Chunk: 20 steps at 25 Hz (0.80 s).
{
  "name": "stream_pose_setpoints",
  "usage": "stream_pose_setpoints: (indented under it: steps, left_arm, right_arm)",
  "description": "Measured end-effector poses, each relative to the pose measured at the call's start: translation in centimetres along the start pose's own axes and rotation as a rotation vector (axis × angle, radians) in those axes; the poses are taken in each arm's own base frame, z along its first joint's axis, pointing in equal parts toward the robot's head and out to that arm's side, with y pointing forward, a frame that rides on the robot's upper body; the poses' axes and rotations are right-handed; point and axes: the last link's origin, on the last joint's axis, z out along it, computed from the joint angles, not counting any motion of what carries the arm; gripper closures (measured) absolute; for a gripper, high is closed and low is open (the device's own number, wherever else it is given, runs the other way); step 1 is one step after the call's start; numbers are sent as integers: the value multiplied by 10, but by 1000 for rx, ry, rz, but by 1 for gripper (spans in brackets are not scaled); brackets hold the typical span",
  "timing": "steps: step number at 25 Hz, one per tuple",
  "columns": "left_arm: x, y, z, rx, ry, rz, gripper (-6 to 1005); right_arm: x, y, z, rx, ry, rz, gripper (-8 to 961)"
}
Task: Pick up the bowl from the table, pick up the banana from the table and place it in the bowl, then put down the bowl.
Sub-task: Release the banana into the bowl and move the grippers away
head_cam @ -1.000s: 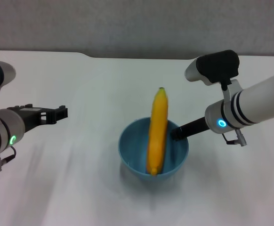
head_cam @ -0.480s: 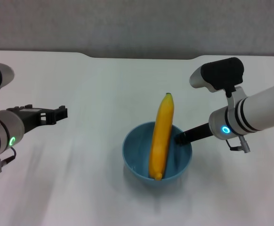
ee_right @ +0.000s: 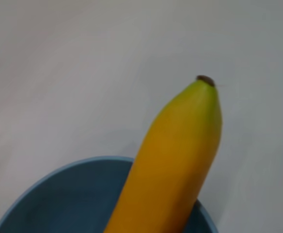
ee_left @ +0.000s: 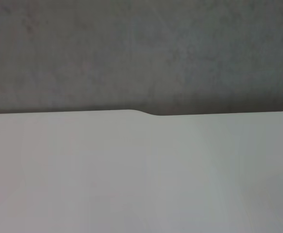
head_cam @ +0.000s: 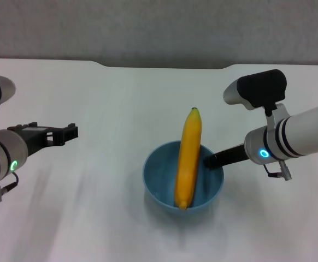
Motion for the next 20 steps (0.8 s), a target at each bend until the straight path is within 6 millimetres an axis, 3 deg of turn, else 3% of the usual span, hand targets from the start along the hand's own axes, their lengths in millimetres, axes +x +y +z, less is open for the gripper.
stream_pose_setpoints:
  steps: [7,12,20]
  left_arm:
    - [-4,-3,0,8,-7,-5,102]
    - [-5,-6,-1,15,-9,-9,102]
    - [-11,-12,-8,30,3,-13,102]
  right_arm:
    - [0,-3,-2,6,0,1,905]
    - [2,-4,-2,3,-2,-4,704]
    - [10,4,-17,-54,-48,-27,535]
